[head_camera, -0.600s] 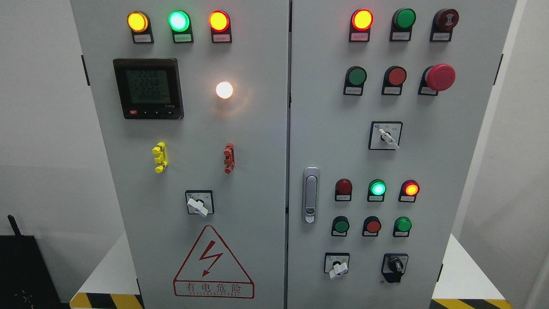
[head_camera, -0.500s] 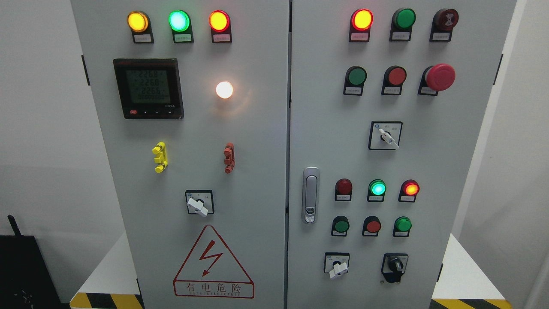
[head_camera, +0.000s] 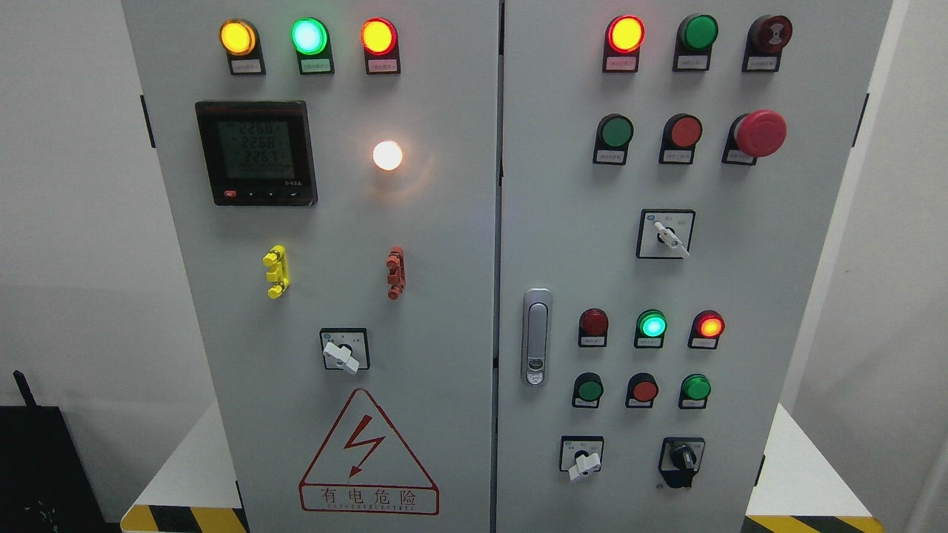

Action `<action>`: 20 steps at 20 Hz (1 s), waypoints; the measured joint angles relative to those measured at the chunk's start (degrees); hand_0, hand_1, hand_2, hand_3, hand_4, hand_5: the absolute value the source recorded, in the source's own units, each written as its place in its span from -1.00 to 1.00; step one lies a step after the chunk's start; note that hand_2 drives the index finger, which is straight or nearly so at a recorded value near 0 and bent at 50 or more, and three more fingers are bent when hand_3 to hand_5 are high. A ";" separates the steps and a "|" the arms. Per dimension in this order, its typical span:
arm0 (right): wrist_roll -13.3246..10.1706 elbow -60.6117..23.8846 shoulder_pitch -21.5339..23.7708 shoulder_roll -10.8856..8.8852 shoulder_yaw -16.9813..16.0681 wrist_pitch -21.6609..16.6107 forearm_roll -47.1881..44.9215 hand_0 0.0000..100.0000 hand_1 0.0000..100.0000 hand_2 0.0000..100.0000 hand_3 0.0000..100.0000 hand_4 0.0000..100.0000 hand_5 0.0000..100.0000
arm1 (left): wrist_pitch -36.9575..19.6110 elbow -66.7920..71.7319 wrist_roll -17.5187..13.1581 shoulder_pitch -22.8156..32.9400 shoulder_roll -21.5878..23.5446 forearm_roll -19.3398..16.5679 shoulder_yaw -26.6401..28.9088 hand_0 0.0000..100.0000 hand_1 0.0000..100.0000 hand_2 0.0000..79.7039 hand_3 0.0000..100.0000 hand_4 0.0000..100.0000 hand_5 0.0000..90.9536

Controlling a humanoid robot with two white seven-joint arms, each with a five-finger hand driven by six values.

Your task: Press green start button

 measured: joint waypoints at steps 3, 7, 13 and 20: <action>-0.45 -0.09 -0.07 0.00 0.15 -0.42 1.34 -1.00 -0.80 -1.00 -1.00 -1.00 -1.00 | 0.00 0.00 0.00 0.00 0.00 0.00 0.00 -0.76 0.11 -1.00 -1.00 -1.00 -1.00; -0.68 -0.38 -0.18 -0.02 0.58 -1.08 3.11 -1.00 -0.67 -1.00 -1.00 -1.00 -1.00 | 0.00 0.00 0.00 0.00 0.00 0.00 0.00 -0.76 0.11 -1.00 -1.00 -1.00 -1.00; -1.91 -1.20 -0.63 -0.07 0.99 -3.39 8.26 -1.00 -0.50 -1.00 -0.67 -0.77 -1.00 | 0.00 0.00 0.00 0.00 0.00 0.00 0.00 -0.76 0.11 -1.00 -1.00 -1.00 -1.00; -2.19 -2.09 -1.82 -0.12 0.44 -5.21 15.13 -1.00 -0.34 -1.00 -0.23 -0.41 -0.97 | 0.00 -0.01 0.00 0.00 0.01 0.00 0.00 -0.76 0.11 -1.00 -1.00 -1.00 -1.00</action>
